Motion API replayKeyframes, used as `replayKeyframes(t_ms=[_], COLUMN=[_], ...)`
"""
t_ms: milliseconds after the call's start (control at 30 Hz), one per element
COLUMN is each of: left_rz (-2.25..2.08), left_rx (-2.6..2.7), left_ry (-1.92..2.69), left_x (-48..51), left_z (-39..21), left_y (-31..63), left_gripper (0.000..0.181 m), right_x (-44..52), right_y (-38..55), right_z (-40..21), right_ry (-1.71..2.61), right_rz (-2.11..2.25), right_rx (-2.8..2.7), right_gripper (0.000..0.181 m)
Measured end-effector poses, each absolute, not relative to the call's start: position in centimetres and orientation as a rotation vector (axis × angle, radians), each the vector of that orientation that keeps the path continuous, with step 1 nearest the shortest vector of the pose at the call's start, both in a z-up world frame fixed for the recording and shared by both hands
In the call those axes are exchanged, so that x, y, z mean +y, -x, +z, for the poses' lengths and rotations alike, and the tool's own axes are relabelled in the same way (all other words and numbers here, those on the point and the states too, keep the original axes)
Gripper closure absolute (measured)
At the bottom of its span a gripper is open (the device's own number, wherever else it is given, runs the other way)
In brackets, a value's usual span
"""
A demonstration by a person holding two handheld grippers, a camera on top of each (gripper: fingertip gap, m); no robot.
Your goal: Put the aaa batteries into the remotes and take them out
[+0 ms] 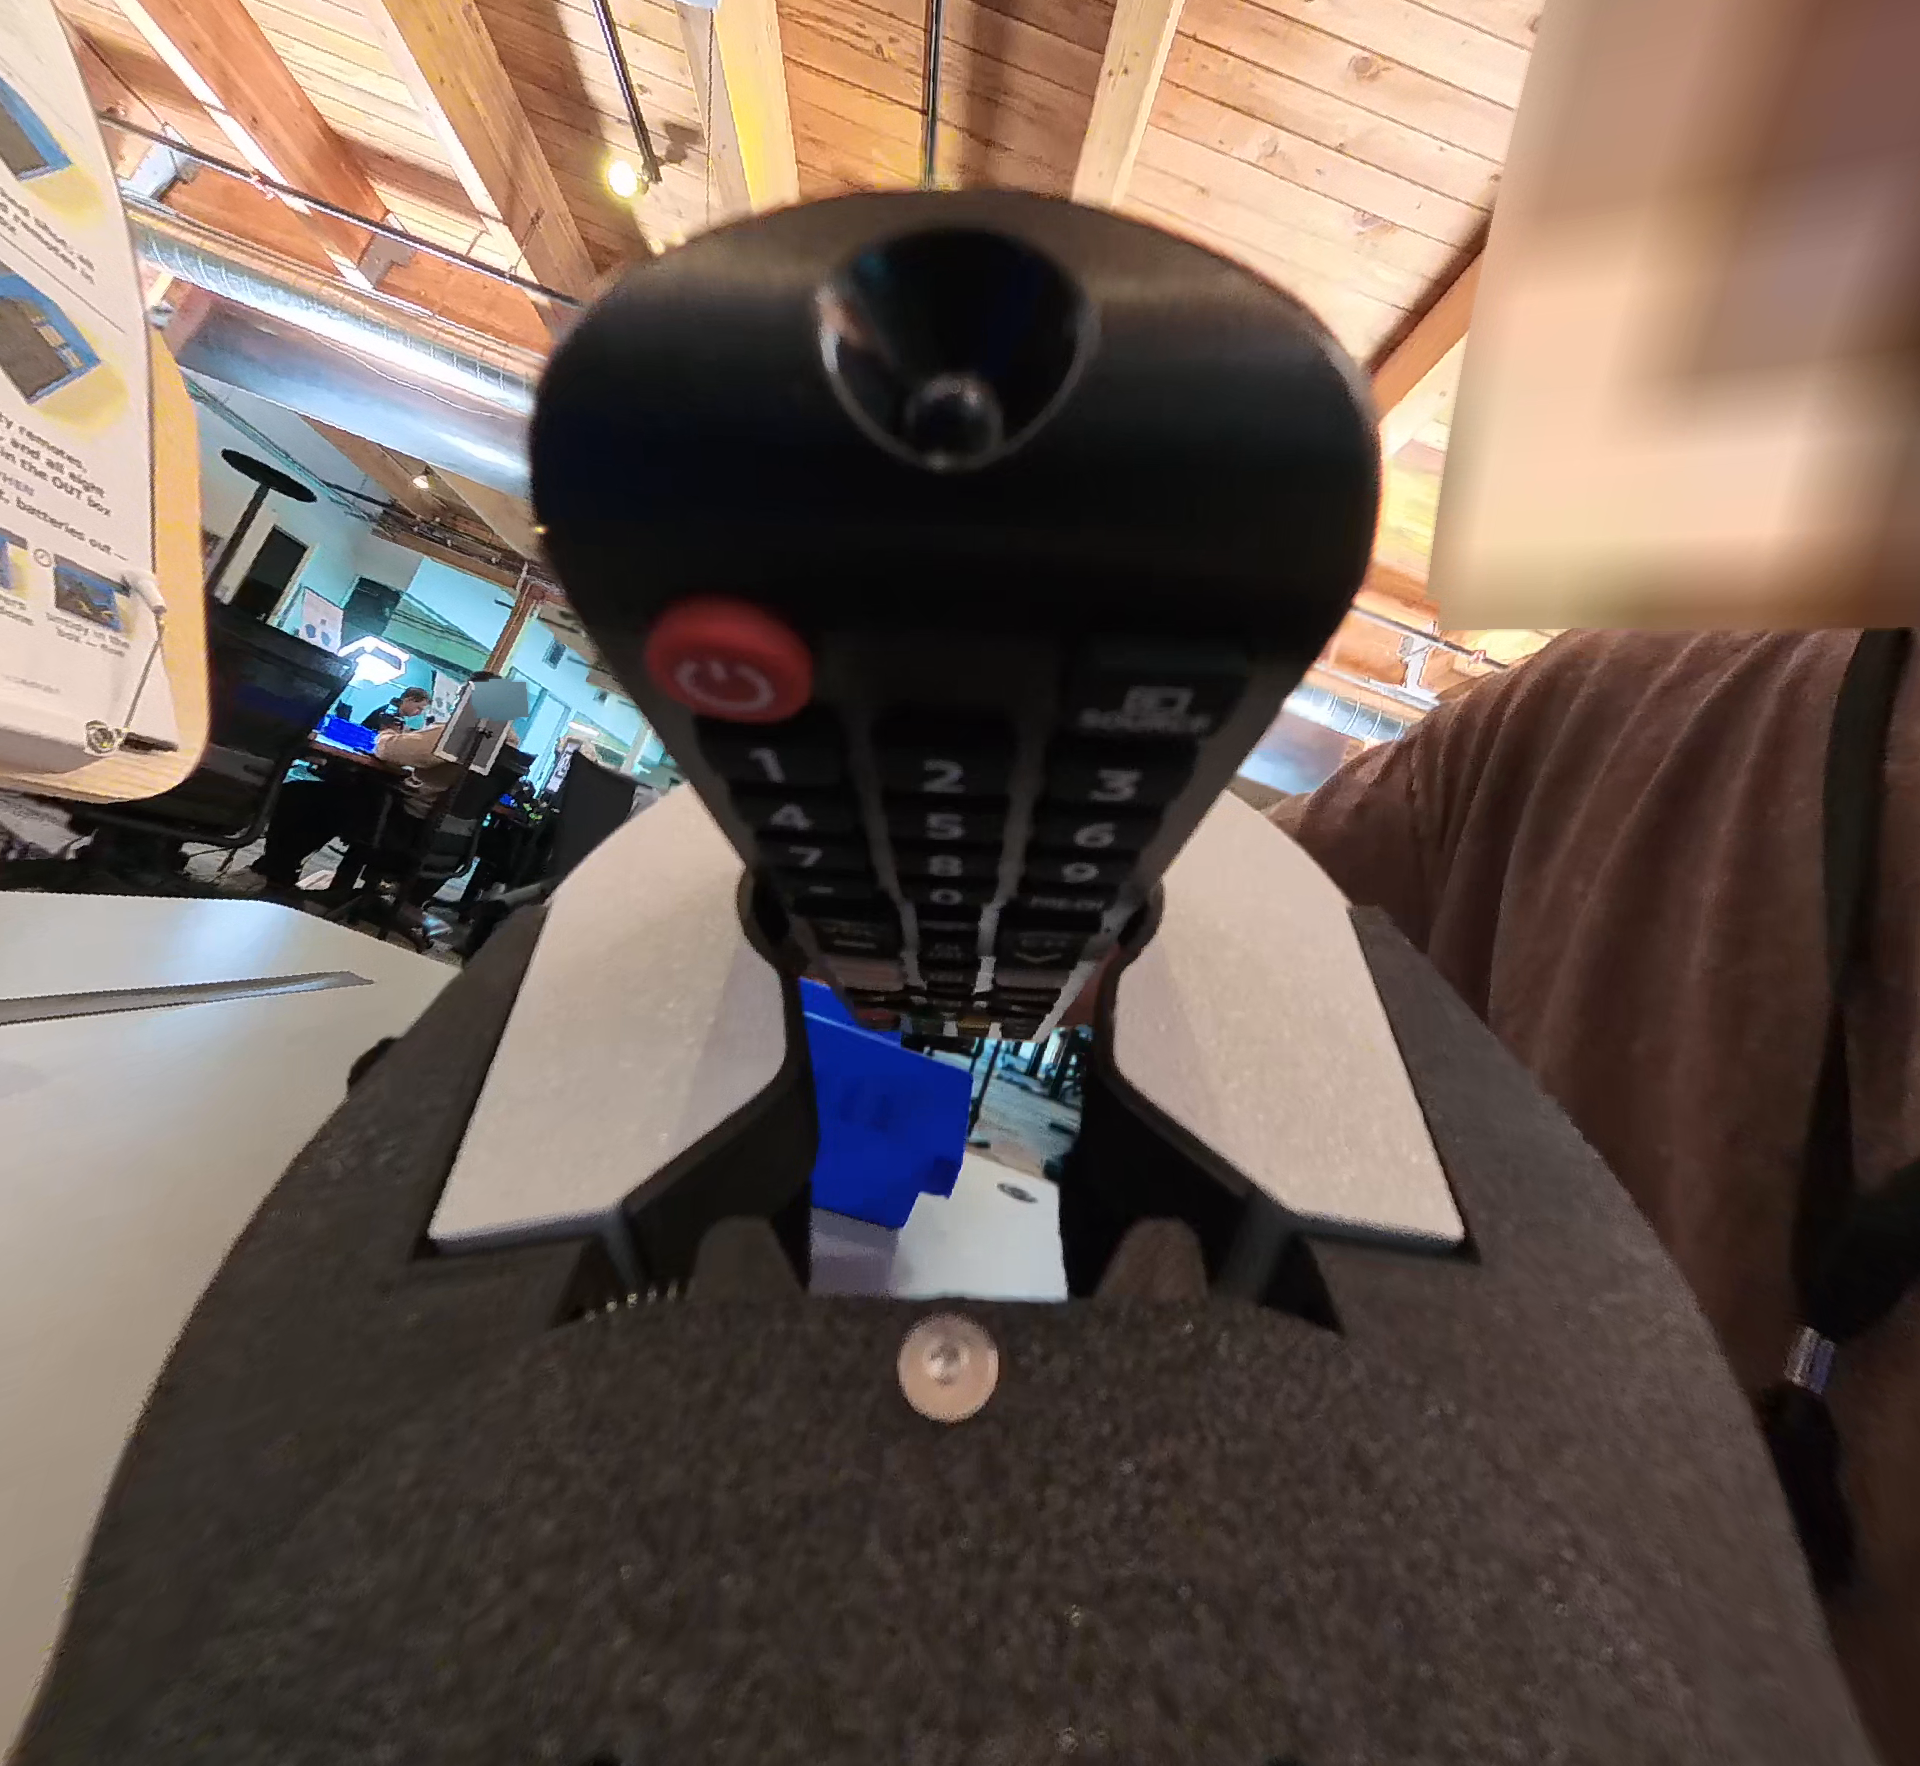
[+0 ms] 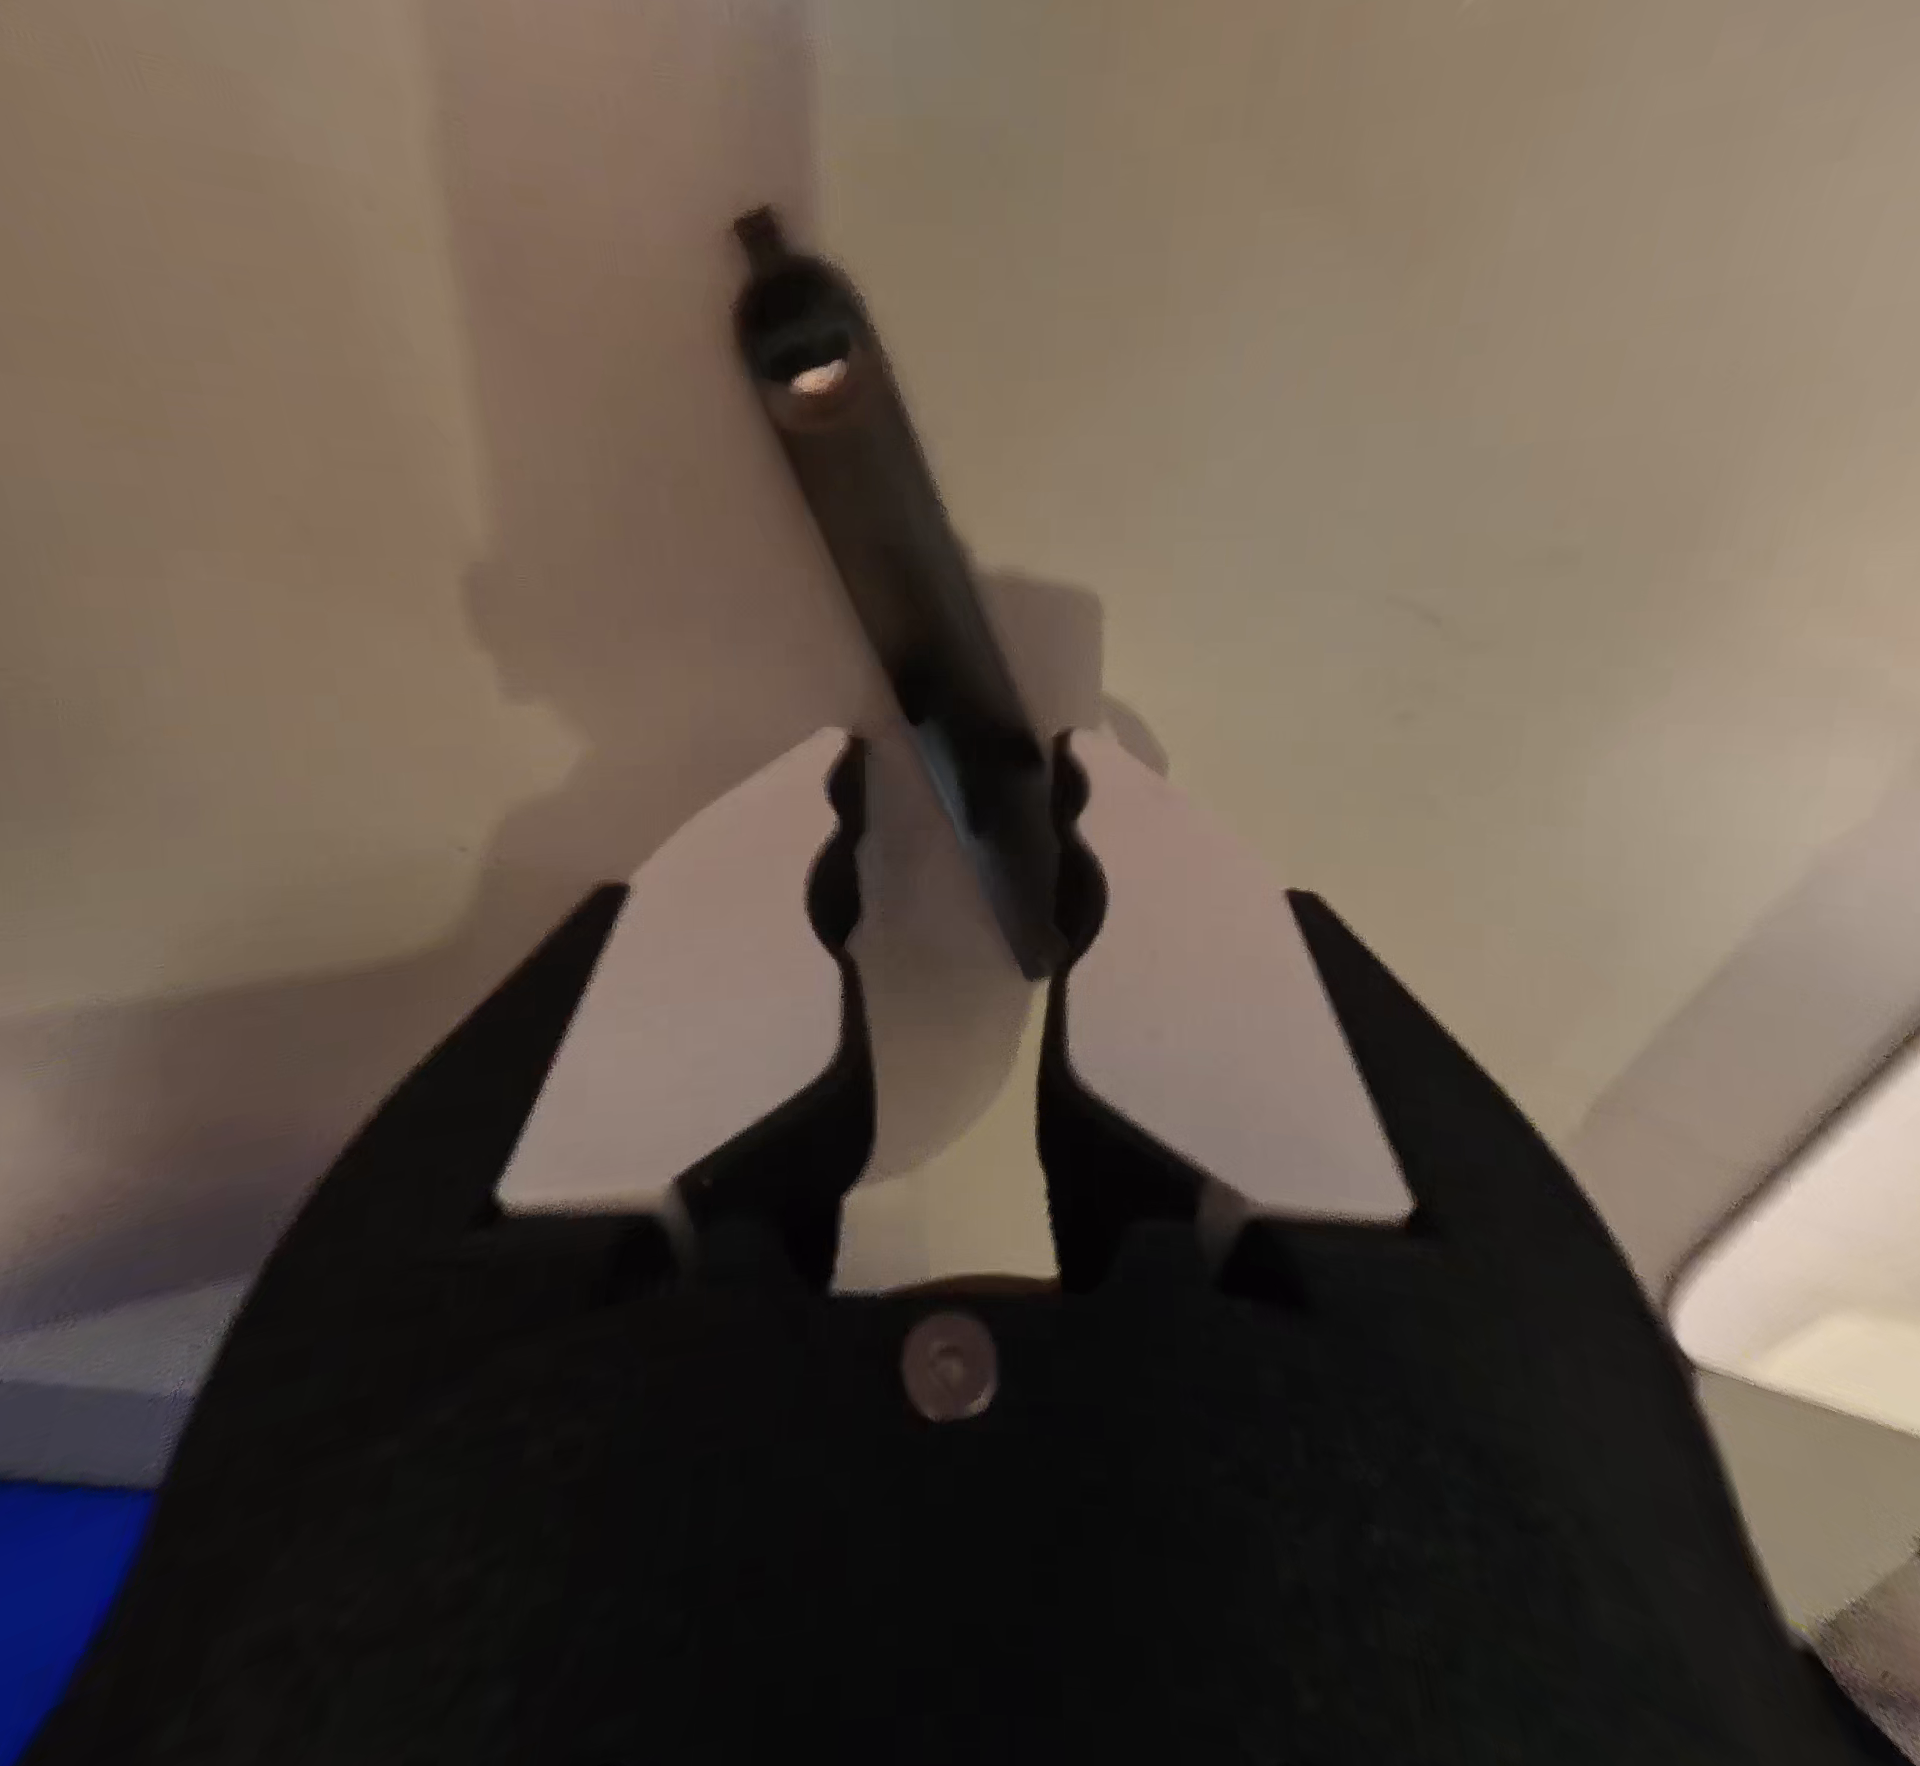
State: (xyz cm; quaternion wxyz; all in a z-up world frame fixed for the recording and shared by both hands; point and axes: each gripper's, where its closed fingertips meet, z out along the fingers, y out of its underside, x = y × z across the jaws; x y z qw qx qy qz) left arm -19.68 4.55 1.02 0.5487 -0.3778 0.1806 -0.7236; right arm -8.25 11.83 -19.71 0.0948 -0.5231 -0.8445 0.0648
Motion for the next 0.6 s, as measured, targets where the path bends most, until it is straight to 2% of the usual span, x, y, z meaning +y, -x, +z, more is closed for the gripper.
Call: replayKeyframes(t_ms=[67, 200, 267, 333, 500, 600], left_rz=[-1.692, -1.692, -1.68, -1.659, -1.552, -1.524], left_rx=[0.453, 0.448, 0.447, 0.452, 0.469, 0.457], left_ry=[0.9, 0.892, 0.888, 0.876, 0.85, 0.82], left_x=[4.3, 4.3, 4.4, 4.5, 4.6, 4.5], left_z=[1.0, 1.2, 1.2, 1.3, 1.4, 1.9], left_y=[19.5, 19.7, 19.9, 20.0, 19.5, 19.1], left_gripper=[0.121, 0.121, 0.121, 0.121, 0.121, 0.121], right_x=[11.3, 11.8, 11.6, 11.8, 9.3, 6.5], right_y=[8.4, 7.2, 6.8, 6.5, 9.8, 13.2], right_z=[-19.8, -19.6, -18.3, -15.2, -1.9, 1.2], right_ry=[1.566, 1.713, 1.803, 1.848, 1.841, 1.955], right_rz=[0.254, 0.188, 0.288, 0.354, 0.654, 0.736], right_rx=[-2.496, -2.383, -2.259, -2.12, -1.821, -1.79], right_gripper=[0.16, 0.162, 0.162, 0.162, 0.162, 0.162])
